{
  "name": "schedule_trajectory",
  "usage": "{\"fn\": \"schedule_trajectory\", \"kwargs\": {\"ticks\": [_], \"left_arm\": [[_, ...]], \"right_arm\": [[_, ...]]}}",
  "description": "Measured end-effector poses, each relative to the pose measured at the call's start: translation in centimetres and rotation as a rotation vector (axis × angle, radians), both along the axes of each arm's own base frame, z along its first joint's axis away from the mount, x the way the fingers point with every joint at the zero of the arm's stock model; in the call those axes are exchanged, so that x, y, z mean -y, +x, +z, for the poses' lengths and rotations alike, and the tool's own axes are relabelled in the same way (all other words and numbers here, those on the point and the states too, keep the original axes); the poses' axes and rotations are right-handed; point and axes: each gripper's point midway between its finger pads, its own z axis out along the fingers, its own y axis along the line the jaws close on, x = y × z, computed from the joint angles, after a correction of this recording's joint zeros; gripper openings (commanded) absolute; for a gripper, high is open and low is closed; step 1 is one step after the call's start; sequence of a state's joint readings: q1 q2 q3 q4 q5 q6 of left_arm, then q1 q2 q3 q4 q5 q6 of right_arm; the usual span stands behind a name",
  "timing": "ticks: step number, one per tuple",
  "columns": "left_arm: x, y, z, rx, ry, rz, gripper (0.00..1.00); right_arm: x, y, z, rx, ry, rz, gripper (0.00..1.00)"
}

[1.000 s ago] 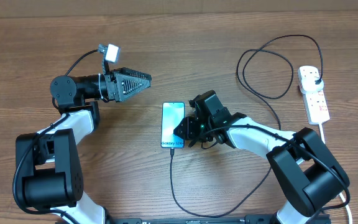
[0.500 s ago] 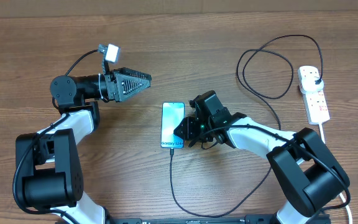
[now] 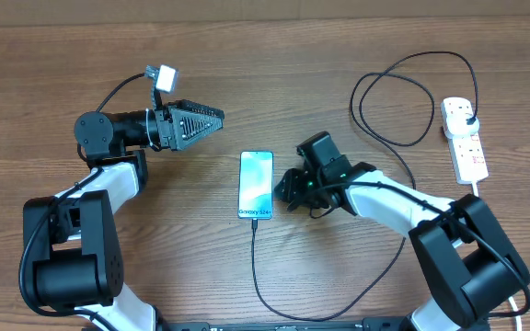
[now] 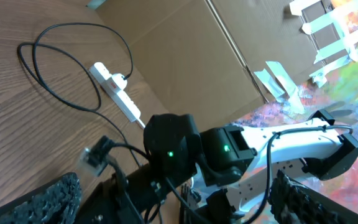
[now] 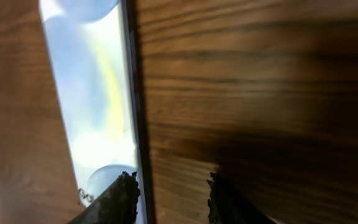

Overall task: Plug charger to phone and switch on socket
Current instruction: 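Open the right gripper and release the phone lying flat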

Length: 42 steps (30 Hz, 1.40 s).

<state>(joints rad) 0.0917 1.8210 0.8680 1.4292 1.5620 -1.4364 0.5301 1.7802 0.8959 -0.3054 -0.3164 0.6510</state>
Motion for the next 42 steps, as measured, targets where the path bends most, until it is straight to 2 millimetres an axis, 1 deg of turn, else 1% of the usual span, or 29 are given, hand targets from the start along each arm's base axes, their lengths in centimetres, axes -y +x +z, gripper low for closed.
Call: {"fn": "schedule_trajectory", "kwargs": {"ticks": [4, 5, 7, 12, 16, 28, 33, 37, 39, 42], "left_arm": [[0.00, 0.00, 0.00, 0.000, 0.000, 0.000, 1.00], [0.00, 0.00, 0.00, 0.000, 0.000, 0.000, 0.99], [0.00, 0.00, 0.00, 0.000, 0.000, 0.000, 0.99], [0.00, 0.00, 0.00, 0.000, 0.000, 0.000, 0.99], [0.00, 0.00, 0.00, 0.000, 0.000, 0.000, 1.00], [0.00, 0.00, 0.00, 0.000, 0.000, 0.000, 1.00], [0.00, 0.00, 0.00, 0.000, 0.000, 0.000, 1.00], [0.00, 0.00, 0.00, 0.000, 0.000, 0.000, 0.99], [0.00, 0.00, 0.00, 0.000, 0.000, 0.000, 1.00], [0.00, 0.00, 0.00, 0.000, 0.000, 0.000, 1.00]], "right_arm": [[0.84, 0.44, 0.02, -0.003, -0.009, -0.029, 0.41], [0.95, 0.50, 0.01, -0.004, -0.010, -0.032, 0.46], [0.89, 0.60, 0.15, -0.002, -0.007, -0.037, 0.51], [1.00, 0.62, 0.23, 0.000, -0.012, -0.038, 0.50], [1.00, 0.62, 0.23, 0.000, -0.013, -0.039, 0.53], [1.00, 0.63, 0.26, -0.002, -0.013, -0.040, 0.52], [1.03, 0.61, 0.25, -0.003, -0.015, -0.040, 0.54], [0.91, 0.68, 0.44, -0.001, -0.009, -0.040, 0.66], [0.89, 0.72, 0.58, 0.001, -0.007, -0.040, 0.68], [0.83, 0.75, 0.63, 0.002, -0.005, -0.038, 0.68]]}}
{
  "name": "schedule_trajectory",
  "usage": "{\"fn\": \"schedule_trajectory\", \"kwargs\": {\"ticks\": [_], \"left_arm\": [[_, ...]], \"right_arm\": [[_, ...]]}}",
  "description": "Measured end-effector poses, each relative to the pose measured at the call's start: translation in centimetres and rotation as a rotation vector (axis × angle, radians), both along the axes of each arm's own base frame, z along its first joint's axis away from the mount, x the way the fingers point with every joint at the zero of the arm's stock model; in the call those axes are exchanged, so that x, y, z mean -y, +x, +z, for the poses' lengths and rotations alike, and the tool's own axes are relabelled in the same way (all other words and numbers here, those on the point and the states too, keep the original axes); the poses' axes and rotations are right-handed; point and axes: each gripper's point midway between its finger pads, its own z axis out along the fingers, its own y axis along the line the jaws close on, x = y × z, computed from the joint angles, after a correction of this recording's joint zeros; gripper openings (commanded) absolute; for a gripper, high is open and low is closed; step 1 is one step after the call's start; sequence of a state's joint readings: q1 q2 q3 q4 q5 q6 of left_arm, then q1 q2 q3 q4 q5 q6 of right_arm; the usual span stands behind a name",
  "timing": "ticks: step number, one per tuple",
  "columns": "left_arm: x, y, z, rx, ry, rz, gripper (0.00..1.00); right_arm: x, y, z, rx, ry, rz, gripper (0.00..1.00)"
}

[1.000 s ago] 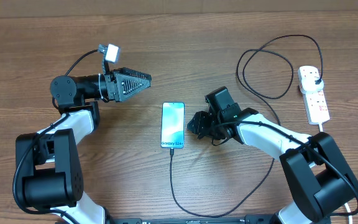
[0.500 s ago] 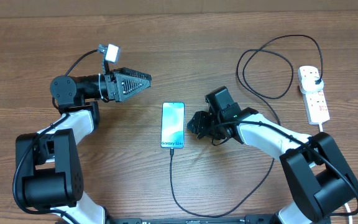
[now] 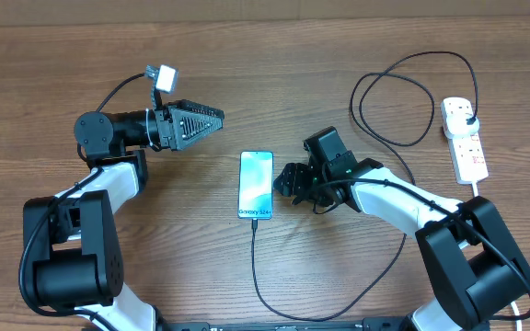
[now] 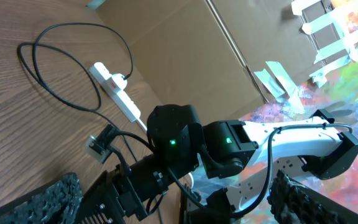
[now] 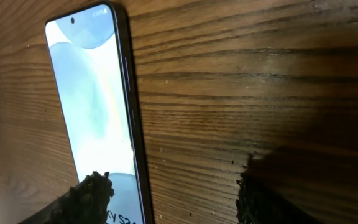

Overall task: Plug charger to phone and switch on socket
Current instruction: 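Open the right gripper and release the phone lying flat, then lift the right gripper away from the phone toward the power strip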

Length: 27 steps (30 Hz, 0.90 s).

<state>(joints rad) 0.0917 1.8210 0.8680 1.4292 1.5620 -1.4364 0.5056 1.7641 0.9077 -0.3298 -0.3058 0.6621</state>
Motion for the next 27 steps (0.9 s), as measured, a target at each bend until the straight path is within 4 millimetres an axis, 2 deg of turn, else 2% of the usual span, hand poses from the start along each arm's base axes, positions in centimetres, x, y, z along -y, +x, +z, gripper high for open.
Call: {"fn": "schedule_trajectory", "kwargs": {"ticks": [10, 11, 17, 22, 27], "left_arm": [[0.0, 0.0, 0.0, 0.000, 0.000, 0.000, 1.00], [0.0, 0.0, 0.0, 0.000, 0.000, 0.000, 1.00], [0.0, 0.0, 0.0, 0.000, 0.000, 0.000, 1.00], [0.0, 0.0, 0.0, 0.000, 0.000, 0.000, 0.99], [0.0, 0.0, 0.0, 0.000, 0.000, 0.000, 1.00]], "right_arm": [[0.0, 0.0, 0.0, 0.000, 0.000, 0.000, 0.66], [0.0, 0.0, 0.0, 0.000, 0.000, 0.001, 0.64], [0.6, -0.2, -0.4, -0.007, -0.030, -0.009, 0.36], [1.0, -0.3, -0.7, -0.011, -0.051, -0.015, 0.22], [1.2, -0.4, -1.0, -0.018, -0.061, -0.019, 0.12]]}}
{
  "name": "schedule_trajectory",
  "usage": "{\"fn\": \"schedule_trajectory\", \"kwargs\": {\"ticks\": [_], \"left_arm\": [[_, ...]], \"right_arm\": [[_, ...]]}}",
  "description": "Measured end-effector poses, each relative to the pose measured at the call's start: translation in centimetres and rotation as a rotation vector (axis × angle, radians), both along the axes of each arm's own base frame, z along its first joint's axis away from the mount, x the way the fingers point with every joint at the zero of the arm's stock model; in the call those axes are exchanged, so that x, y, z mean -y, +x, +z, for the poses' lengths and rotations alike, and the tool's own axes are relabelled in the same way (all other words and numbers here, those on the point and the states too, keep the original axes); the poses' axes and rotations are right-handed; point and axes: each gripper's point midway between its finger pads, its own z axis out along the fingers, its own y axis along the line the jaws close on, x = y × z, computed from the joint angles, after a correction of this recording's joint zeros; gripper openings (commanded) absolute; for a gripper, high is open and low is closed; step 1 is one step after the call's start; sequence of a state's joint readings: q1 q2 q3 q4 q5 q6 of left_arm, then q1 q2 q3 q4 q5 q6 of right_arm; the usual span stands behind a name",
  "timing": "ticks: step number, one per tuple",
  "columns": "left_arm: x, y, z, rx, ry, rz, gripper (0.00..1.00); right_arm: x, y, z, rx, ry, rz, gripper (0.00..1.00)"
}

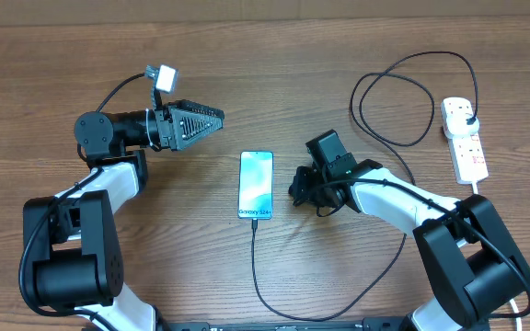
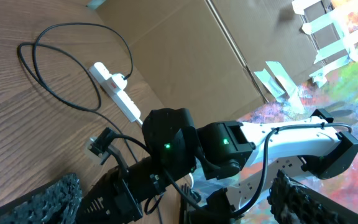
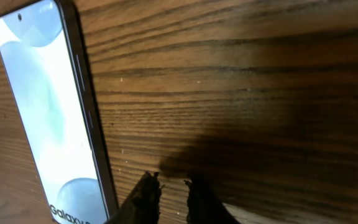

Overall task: Plug charger to phone and switch on socket
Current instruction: 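Lift the right gripper away from the phone toward the power strip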

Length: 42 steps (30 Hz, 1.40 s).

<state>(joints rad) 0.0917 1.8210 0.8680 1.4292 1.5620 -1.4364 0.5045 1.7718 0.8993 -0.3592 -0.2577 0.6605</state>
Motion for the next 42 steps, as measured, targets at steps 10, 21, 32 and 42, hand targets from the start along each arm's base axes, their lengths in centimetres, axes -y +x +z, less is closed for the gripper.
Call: {"fn": "schedule_trajectory", "kwargs": {"ticks": [10, 21, 32, 42], "left_arm": [[0.00, 0.00, 0.00, 0.000, 0.000, 0.000, 1.00], [0.00, 0.00, 0.00, 0.000, 0.000, 0.000, 0.99], [0.00, 0.00, 0.00, 0.000, 0.000, 0.000, 0.99], [0.00, 0.00, 0.00, 0.000, 0.000, 0.000, 1.00]], "right_arm": [[0.08, -0.07, -0.10, -0.002, -0.003, -0.002, 0.04], [0.10, -0.09, -0.11, -0.003, -0.004, -0.002, 0.04], [0.31, -0.46, -0.29, -0.017, -0.015, 0.005, 0.04], [0.54, -0.65, -0.31, -0.016, -0.029, 0.020, 0.03]]}}
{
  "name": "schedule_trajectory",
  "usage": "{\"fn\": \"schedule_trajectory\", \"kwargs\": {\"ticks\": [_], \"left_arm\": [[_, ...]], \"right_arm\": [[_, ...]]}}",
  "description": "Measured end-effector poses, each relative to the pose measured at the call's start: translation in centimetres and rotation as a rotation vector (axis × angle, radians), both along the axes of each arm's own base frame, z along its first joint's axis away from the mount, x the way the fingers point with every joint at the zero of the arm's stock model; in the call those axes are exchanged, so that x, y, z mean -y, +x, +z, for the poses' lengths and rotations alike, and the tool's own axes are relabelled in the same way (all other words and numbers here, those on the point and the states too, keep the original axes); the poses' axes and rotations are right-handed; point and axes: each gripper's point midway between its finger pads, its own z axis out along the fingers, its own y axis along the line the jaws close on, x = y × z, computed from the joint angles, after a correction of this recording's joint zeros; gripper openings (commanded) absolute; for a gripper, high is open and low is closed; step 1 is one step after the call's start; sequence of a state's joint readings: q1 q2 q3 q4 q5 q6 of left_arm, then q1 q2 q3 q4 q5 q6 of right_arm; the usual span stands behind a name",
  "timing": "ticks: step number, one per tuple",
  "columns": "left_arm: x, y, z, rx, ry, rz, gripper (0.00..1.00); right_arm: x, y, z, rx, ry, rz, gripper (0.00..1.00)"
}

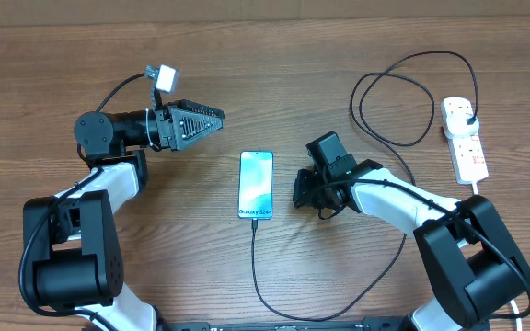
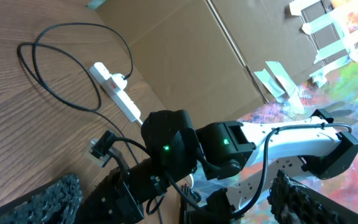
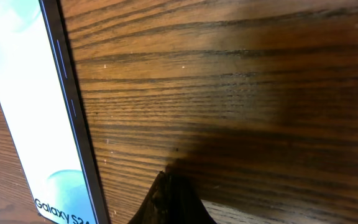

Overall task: Plug charger to phone and switch on socket
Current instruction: 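Lift the right gripper away from the phone toward the power strip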

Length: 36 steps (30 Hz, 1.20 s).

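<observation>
The phone (image 1: 256, 184) lies face up mid-table, its screen lit, with the black charger cable (image 1: 253, 262) in its near end. A strip of the phone (image 3: 36, 112) fills the left of the right wrist view. The white socket strip (image 1: 466, 142) lies far right with a plug in it; it also shows as the strip (image 2: 117, 93) in the left wrist view. Its switch state is too small to tell. My right gripper (image 1: 296, 191) sits low just right of the phone; the same gripper (image 3: 166, 193) is shut on nothing. My left gripper (image 1: 212, 121) hovers up-left of the phone, and in its own view the gripper (image 2: 176, 205) stands open.
The black cable loops (image 1: 394, 101) lie between the right arm and the socket strip. The cable also curves along the near table edge (image 1: 339, 303). A cardboard wall (image 2: 185, 56) stands beyond the far side of the table.
My right gripper's fingers had a narrow gap; now they are fully together. The phone sits a little further left in the right wrist view. The left arm, phone and cable are unchanged.
My right gripper was partly open beside the phone's right edge, then wide open, then almost shut, and now it is shut on nothing. The phone lay with the cable in its near end at every moment. The left arm held still throughout.
</observation>
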<state>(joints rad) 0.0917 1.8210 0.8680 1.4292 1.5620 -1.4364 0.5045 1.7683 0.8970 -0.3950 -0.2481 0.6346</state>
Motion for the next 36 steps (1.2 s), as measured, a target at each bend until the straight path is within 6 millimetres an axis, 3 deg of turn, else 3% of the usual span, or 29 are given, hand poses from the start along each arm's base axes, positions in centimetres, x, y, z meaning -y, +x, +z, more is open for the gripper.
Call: {"fn": "schedule_trajectory", "kwargs": {"ticks": [12, 16, 22, 27, 30, 36], "left_arm": [[0.0, 0.0, 0.0, 0.000, 0.000, 0.000, 0.99], [0.0, 0.0, 0.0, 0.000, 0.000, 0.000, 1.00], [0.0, 0.0, 0.0, 0.000, 0.000, 0.000, 0.99], [0.0, 0.0, 0.0, 0.000, 0.000, 0.000, 1.00], [0.0, 0.0, 0.0, 0.000, 0.000, 0.000, 1.00], [0.0, 0.0, 0.0, 0.000, 0.000, 0.000, 1.00]], "right_arm": [[0.1, -0.1, 0.0, -0.003, -0.005, 0.001, 0.05], [0.8, -1.2, 0.2, -0.068, -0.050, 0.001, 0.06], [1.5, -0.7, 3.1, -0.118, -0.133, -0.010, 0.08], [1.6, 0.8, 5.5, -0.087, -0.163, -0.023, 0.16], [2.0, 0.7, 5.6, -0.090, -0.187, -0.031, 0.29], [3.1, 0.1, 5.3, -0.109, -0.245, -0.032, 0.36]]}}
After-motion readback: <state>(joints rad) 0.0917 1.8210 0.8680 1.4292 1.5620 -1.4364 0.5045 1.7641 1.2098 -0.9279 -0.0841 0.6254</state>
